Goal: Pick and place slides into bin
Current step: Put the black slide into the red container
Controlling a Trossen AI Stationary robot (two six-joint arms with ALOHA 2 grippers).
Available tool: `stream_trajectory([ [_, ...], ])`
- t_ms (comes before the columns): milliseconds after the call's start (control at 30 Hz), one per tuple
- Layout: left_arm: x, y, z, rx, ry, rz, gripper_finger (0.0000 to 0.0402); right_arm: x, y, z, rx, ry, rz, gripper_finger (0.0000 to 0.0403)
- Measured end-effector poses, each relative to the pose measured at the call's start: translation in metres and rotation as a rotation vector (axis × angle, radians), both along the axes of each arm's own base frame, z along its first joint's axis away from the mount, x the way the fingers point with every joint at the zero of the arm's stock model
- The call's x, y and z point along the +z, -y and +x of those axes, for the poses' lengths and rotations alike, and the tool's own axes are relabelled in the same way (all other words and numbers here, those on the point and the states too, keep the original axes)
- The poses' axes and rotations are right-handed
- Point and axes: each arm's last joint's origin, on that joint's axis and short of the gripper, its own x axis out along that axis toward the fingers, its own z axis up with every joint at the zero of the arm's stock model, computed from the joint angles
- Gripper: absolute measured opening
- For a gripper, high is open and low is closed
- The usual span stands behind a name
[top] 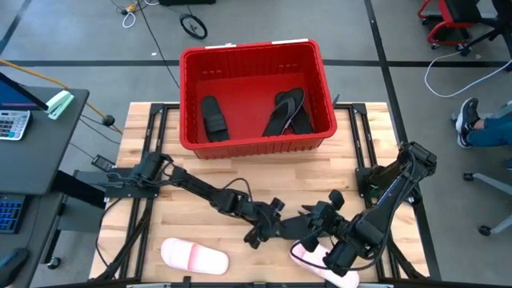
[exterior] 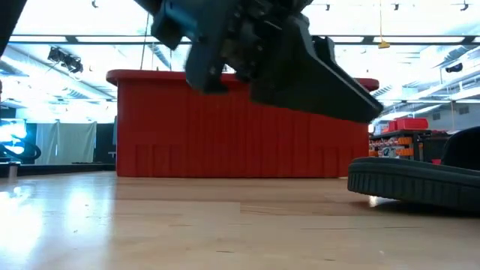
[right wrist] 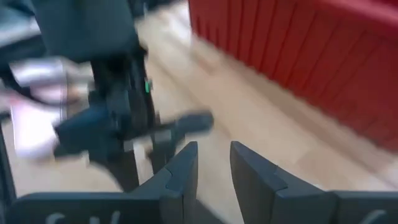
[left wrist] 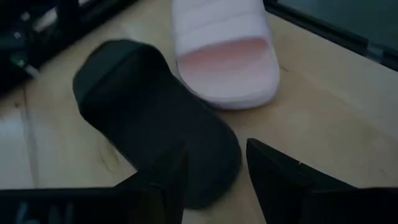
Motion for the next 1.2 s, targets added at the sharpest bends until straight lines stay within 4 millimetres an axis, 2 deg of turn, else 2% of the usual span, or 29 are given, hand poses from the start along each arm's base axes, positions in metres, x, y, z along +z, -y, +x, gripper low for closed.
stream_trajectory([
  [100,0.0,-0.003,-0.007,0.047,-0.101,0.006,0.0157,-0.004,-0.007,-0.005,0.007,-0.074,0.122,0.01],
  [200,-0.004,-0.01,-0.016,0.088,-0.236,0.034,0.0151,-0.006,-0.016,-0.014,-0.043,-0.074,0.265,0.01],
  [333,-0.014,-0.019,-0.027,0.159,-0.4,0.074,0.0142,-0.006,-0.026,-0.026,-0.1,-0.037,0.375,0.01],
  [500,-0.019,-0.03,-0.034,0.264,-0.527,0.06,0.0129,-0.009,-0.034,-0.039,-0.133,-0.153,0.491,0.01],
  [600,-0.019,-0.033,-0.032,0.288,-0.531,0.039,0.0122,-0.01,-0.036,-0.041,-0.181,-0.156,0.545,0.01],
  [800,-0.015,-0.039,-0.031,0.31,-0.506,0.038,0.011,-0.01,-0.033,-0.033,-0.263,-0.15,0.635,0.01],
  [933,0.003,-0.039,-0.031,0.311,-0.448,0.008,0.0107,-0.011,-0.028,-0.028,-0.287,-0.181,0.647,0.01],
  [1067,0.02,-0.039,-0.034,0.314,-0.415,-0.026,0.0107,-0.023,-0.023,-0.029,-0.395,-0.223,0.68,0.01],
  [1200,0.034,-0.038,-0.035,0.308,-0.373,-0.046,0.0107,-0.045,-0.02,-0.037,-0.574,-0.372,0.776,0.01],
])
